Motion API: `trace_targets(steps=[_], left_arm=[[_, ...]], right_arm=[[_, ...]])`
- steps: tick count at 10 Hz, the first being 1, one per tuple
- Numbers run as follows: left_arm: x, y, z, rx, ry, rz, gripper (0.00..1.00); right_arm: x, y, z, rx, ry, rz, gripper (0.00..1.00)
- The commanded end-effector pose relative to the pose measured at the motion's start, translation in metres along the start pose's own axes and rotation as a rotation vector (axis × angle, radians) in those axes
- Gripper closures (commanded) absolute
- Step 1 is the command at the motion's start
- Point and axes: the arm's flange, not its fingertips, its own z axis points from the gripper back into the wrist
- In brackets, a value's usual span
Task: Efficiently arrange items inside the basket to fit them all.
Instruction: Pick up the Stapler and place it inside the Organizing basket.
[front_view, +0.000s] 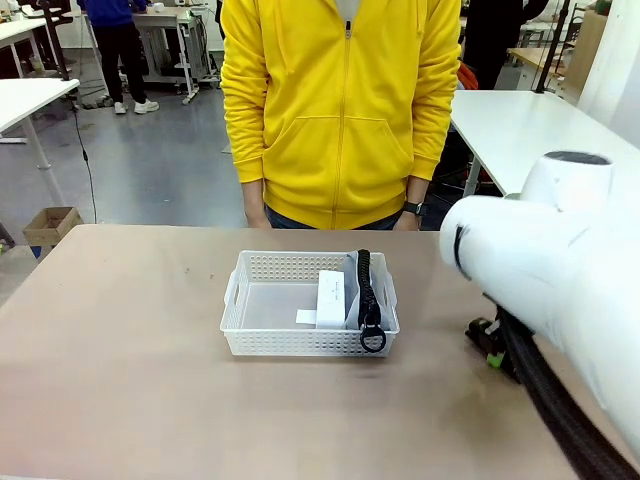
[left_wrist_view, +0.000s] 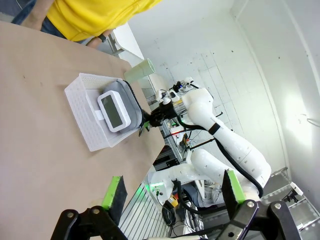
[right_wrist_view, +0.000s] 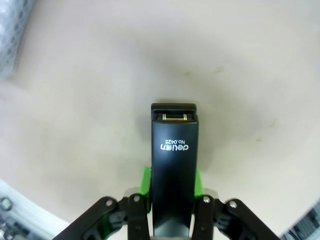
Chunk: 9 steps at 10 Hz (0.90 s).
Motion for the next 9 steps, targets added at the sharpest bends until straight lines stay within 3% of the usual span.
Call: trace_targets(steps=[1,4,5,8,9], left_arm=[[0.0,-0.004,-0.002,0.003,-0.015,0.006,0.0],[0.0,-0.004,-0.002,0.003,-0.015,0.006,0.0],[0.0,-0.004,-0.002,0.003,-0.015,0.006,0.0],[0.0,-0.004,-0.002,0.003,-0.015,0.006,0.0],[0.0,-0.004,-0.002,0.003,-0.015,0.006,0.0]], right_arm=[[-0.04,0.007,0.075,0.033,-0.156,-0.112,1.0],[-0.065,0.003,0.097,0.128,-0.279,-0.153,1.0],[-0.029,-0.006,0.102,0.064,-0.205,-0.116,1.0],[-0.029,-0.006,0.102,0.064,-0.205,-0.116,1.0],[-0.034,0.0,0.105,0.078,-0.205,-0.124,0.63]])
